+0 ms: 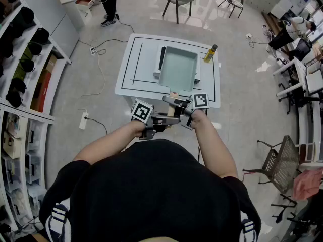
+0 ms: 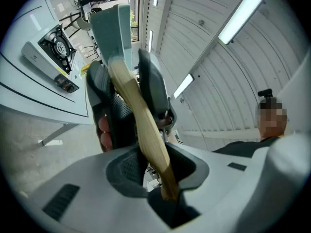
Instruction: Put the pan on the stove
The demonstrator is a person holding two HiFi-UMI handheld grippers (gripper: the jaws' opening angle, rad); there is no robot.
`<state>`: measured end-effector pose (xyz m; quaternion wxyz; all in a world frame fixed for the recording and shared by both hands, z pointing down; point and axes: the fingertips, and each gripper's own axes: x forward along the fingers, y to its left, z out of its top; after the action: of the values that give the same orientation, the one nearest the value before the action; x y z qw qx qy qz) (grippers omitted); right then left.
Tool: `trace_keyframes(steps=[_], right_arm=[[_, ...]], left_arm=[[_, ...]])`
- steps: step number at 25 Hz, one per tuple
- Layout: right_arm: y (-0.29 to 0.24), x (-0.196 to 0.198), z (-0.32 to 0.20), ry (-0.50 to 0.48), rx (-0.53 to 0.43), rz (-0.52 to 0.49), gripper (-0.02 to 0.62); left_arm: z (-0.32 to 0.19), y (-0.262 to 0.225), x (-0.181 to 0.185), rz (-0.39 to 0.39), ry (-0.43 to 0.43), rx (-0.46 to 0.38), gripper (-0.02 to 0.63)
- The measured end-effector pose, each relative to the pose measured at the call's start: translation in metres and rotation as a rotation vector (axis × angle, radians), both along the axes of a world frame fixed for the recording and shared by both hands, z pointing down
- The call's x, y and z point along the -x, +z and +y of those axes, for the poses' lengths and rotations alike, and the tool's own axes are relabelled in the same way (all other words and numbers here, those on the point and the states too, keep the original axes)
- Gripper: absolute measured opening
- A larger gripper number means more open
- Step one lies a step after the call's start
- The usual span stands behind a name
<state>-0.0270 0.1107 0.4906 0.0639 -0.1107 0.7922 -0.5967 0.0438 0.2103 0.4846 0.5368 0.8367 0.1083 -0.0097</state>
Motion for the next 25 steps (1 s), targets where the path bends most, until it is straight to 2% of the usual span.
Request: trace_keyframes(steps=[5, 9, 14, 17, 21, 25], right_arm=[[0.003, 0.007, -0.007, 0.006, -0.009, 0.013, 0.153], [0.006, 0.015, -0.007, 0.012, -0.009, 0.016, 0.153], [0.006, 0.021, -0.008, 0.013, -0.016, 0.02, 0.158], [0.005, 0.019, -0.01, 0.019, -0.016, 0.021, 0.159], [0.006, 0.013, -0.015, 0.024, -0.023, 0.015, 0.158], [0.008, 0.01, -0.018, 0.021, -0.013, 0.013, 0.158]], left_arm=[[-0.002, 0.004, 0.007, 0.005, 0.028, 0.052, 0.11], [-0.004, 0.004, 0.015, 0.006, 0.049, -0.007, 0.11], [-0.003, 0.005, 0.019, 0.02, 0.071, 0.018, 0.104], [-0.005, 0.005, 0.016, 0.027, 0.082, -0.015, 0.103], [-0.006, 0.005, 0.011, 0.04, 0.089, 0.053, 0.102], [-0.01, 0.006, 0.008, 0.031, 0.088, 0.05, 0.101]])
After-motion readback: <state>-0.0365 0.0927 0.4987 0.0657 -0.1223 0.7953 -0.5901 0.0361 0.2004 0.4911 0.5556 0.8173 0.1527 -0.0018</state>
